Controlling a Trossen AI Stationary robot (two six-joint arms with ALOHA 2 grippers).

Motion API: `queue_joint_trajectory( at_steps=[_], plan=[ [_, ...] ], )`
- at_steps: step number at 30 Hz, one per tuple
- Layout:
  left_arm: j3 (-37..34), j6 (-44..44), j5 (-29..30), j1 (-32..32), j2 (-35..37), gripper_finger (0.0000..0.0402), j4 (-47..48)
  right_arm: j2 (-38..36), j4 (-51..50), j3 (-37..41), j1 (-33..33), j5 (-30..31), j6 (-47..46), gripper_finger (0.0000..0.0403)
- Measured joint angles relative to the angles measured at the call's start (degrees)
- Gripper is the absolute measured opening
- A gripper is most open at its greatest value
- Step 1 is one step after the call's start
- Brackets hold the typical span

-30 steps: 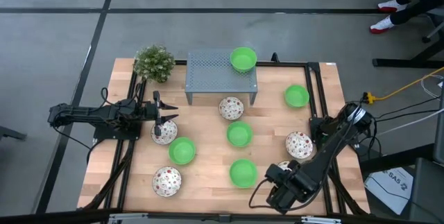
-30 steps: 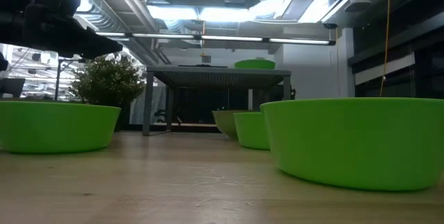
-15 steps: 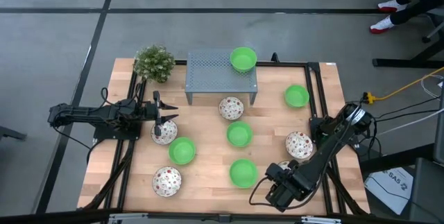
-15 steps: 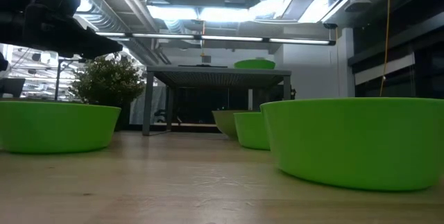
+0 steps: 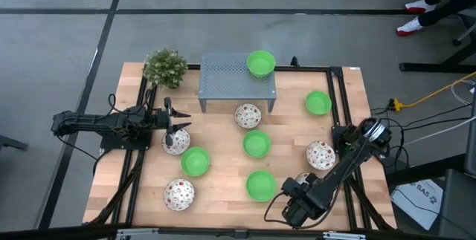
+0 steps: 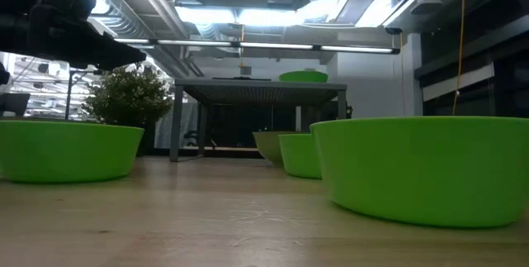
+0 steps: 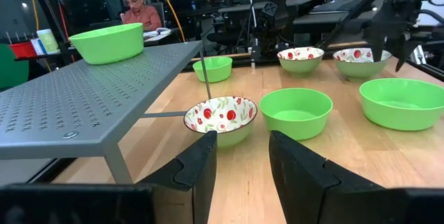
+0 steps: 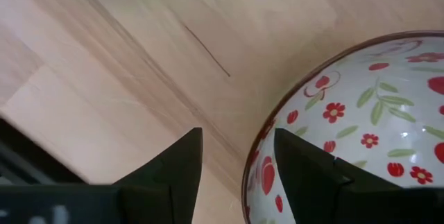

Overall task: Pick & Place Mini bowls
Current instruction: Put the green patterned bowl on the shelf

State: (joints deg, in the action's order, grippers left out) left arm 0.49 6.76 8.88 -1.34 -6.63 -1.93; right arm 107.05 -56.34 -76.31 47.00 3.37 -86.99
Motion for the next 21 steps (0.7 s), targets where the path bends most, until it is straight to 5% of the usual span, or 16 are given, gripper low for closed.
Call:
queue_joint_trajectory(
  at_steps=[6, 16, 21],
  plan=[
    [0.0, 0.0, 0.0, 0.0, 0.0, 0.0128, 0.0, 0.3, 0.2, 0.0, 0.0, -0.4, 0.0, 0.0153],
    [0.0, 0.0, 0.0, 0.0, 0.0, 0.0127, 0.0, -0.1, 1.6, -0.2, 0.0, -1.7, 0.0, 0.0024],
    [0.0, 0.0, 0.0, 0.0, 0.0, 0.0127, 0.0, 0.0, 2.2, -1.6, 0.0, -1.7, 0.0, 0.0022]
  ],
)
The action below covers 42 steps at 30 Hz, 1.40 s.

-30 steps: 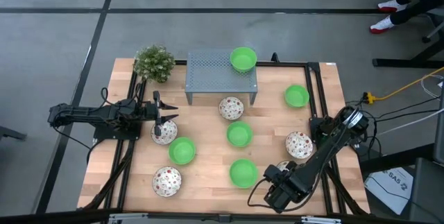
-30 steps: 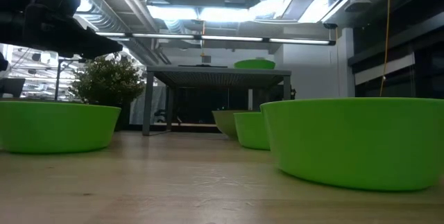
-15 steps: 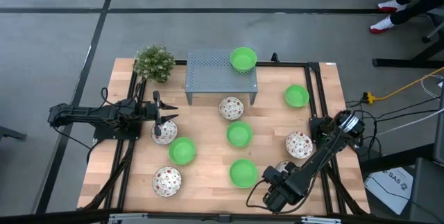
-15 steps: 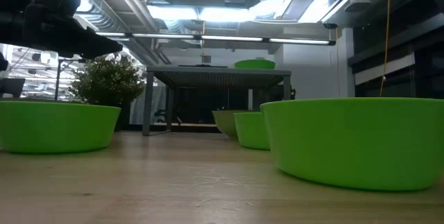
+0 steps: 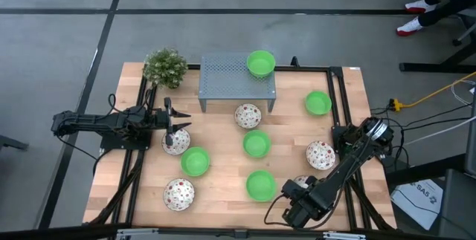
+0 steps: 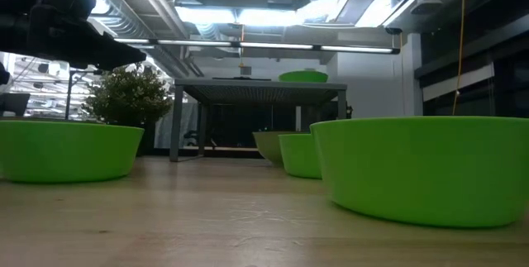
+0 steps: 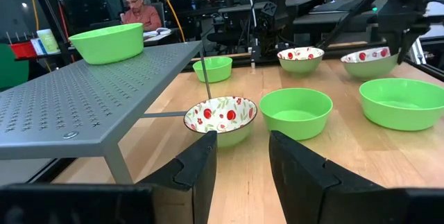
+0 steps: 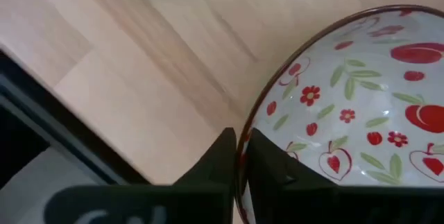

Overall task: Pick & Place Mini bowls
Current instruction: Put the green patterned bowl on the shelf

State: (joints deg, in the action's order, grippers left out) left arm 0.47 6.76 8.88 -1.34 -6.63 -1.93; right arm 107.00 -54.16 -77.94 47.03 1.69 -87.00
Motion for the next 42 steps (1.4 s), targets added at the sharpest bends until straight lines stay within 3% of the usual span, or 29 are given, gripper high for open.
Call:
queue_joint_trajectory(
  at_steps=[20, 27, 42],
  plan=[
    [0.0, 0.0, 0.0, 0.0, 0.0, 0.0128, 0.0, 0.5, -1.4, -8.9, 0.0, -0.4, 3.5, 0.0013],
    [0.0, 0.0, 0.0, 0.0, 0.0, 0.0127, 0.0, 0.5, -6.3, -13.1, -0.3, -0.3, 4.3, 0.0013],
    [0.0, 0.0, 0.0, 0.0, 0.0, 0.0128, 0.0, 0.4, -11.6, -25.2, -5.1, 1.9, 16.8, 0.0013]
  ],
)
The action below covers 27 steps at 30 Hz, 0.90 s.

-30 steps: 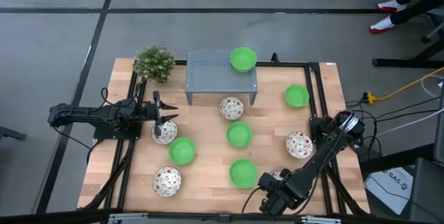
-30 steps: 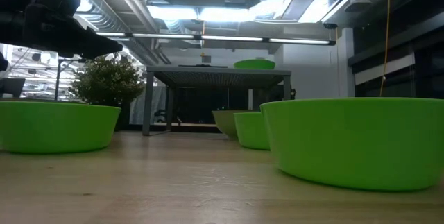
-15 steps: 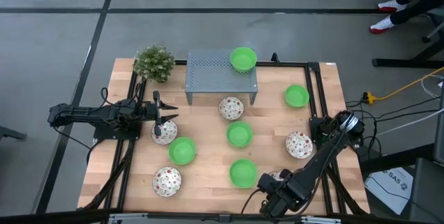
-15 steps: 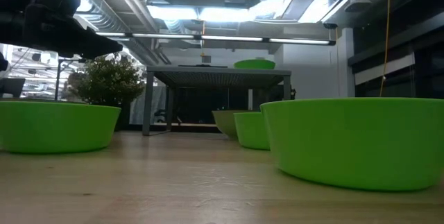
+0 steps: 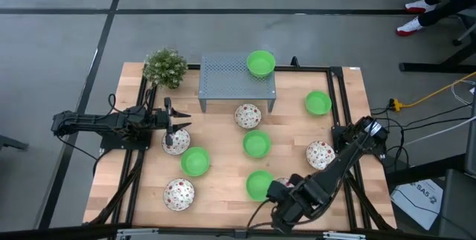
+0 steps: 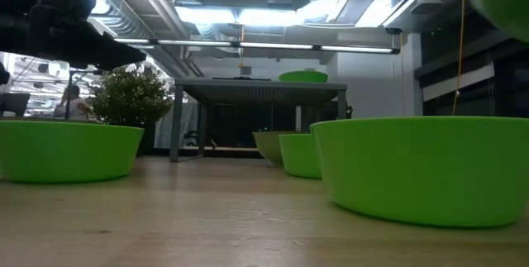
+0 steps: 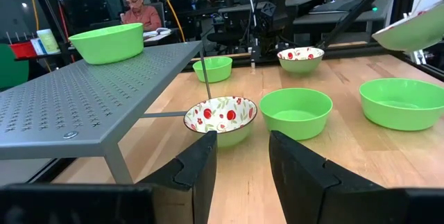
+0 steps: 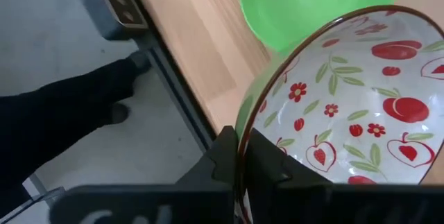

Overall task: Pick & Place Mini bowls
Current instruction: Put the green patterned bowl on the shelf

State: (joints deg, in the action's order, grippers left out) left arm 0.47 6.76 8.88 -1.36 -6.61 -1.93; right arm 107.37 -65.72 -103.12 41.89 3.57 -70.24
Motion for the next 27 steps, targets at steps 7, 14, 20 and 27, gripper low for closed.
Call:
queue_joint_trajectory(
  at_steps=[7, 14, 20, 27],
  plan=[
    [0.0, 0.0, 0.0, 0.0, 0.0, 0.0128, 0.0, 0.0, 0.1, -3.6, -3.2, -0.1, 9.4, 0.0013],
    [0.0, 0.0, 0.0, 0.0, 0.0, 0.0127, 0.0, 0.0, 0.3, -5.9, -6.9, -0.1, 17.4, 0.0013],
    [0.0, 0.0, 0.0, 0.0, 0.0, 0.0127, 0.0, 0.0, 1.3, -7.6, -10.4, -0.2, 24.8, 0.0013],
    [0.0, 0.0, 0.0, 0.0, 0.0, 0.0127, 0.0, 0.0, 2.9, -9.2, -15.3, -0.2, 34.7, 0.0013]
  ],
)
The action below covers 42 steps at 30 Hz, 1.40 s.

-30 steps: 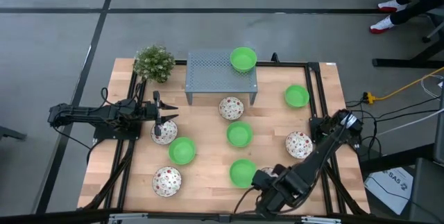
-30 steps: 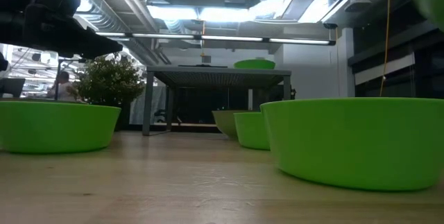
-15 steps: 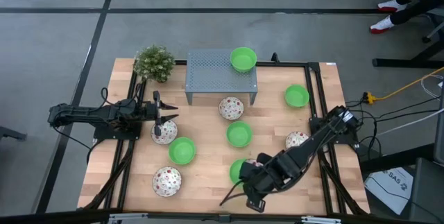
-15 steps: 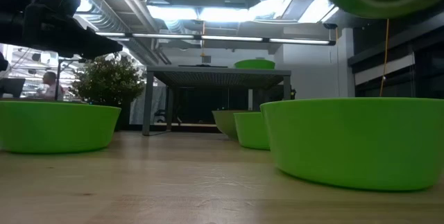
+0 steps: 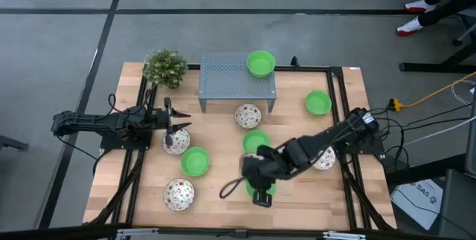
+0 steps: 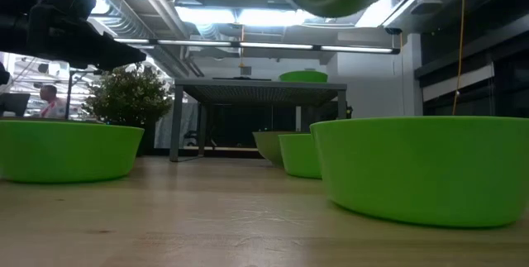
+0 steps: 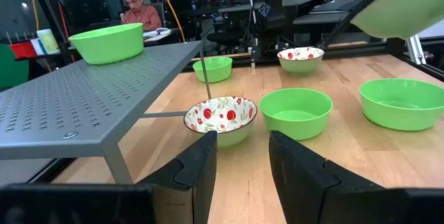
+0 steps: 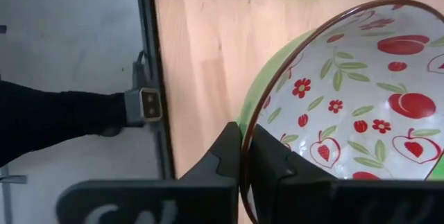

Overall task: Pick & Place Mini bowls
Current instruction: Put the green patterned bowl on the shelf

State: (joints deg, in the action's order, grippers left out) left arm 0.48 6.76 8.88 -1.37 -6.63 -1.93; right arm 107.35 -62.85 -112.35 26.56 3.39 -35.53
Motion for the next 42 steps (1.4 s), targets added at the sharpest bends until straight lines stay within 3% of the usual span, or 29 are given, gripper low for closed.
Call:
queue_joint_trajectory(
  at_steps=[21, 42],
  plan=[
    [0.0, 0.0, 0.0, 0.0, 0.0, 0.0127, 0.0, 0.0, 7.7, -0.3, -18.1, -3.2, 32.3, 0.0014],
    [0.0, 0.0, 0.0, 0.0, 0.0, 0.0128, 0.0, 0.0, 11.2, -2.2, -32.3, -3.6, 38.2, 0.0014]
  ],
)
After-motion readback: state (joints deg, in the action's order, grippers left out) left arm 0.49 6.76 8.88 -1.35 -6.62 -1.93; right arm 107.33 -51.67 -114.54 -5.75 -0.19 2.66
